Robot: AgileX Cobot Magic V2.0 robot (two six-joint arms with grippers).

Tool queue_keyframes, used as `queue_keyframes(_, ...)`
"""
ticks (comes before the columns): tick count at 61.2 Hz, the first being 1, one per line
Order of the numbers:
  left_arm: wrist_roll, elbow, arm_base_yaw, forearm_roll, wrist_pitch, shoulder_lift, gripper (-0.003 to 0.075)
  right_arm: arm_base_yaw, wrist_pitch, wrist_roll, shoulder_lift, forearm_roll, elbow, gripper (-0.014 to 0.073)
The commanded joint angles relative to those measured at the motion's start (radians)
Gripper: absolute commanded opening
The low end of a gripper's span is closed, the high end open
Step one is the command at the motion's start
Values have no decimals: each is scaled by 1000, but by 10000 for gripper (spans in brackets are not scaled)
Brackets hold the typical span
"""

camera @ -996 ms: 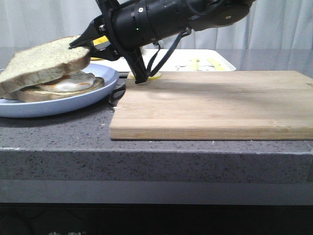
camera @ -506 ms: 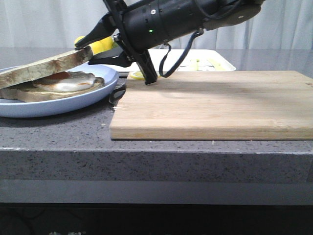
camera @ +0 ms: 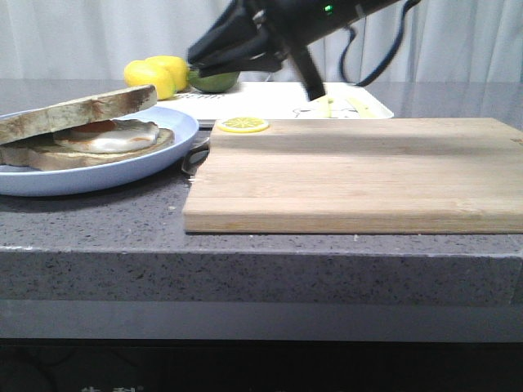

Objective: Place bread and move sandwich to tray
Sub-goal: 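Withdraw the right gripper up and away from the plate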

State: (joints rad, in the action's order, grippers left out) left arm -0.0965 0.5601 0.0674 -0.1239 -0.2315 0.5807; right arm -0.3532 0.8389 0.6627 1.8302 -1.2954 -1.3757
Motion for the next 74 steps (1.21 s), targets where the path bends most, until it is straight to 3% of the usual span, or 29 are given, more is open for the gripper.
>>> queue_keyframes(1,2,33,10,3,80,7,365,20,65,1,-100,89,-19,-74)
queue_keyframes(12,2,33,10,3,80,7,365,49,107,-112,-180,317,-19,-61)
queue_keyframes(28,2,33,10,3,80,7,365,51,157,-512,-334,1076,-19,-61)
queue_keyframes(36,2,33,10,3,80,7,365,54,198,-680,-404,1307,-19,-61)
queue_keyframes(43,2,33,10,3,80,7,365,90,221,-718,-464,1351,-19,-61)
queue_keyframes(55,2,33,10,3,80,7,365,240,211,-719,-567,1347,58,-61)
queue_keyframes(62,2,33,10,3,80,7,365,307,107,-723,-654,1307,177,-61)
queue_keyframes(74,2,33,10,3,80,7,365,296,-175,-723,-891,1295,443,-61)
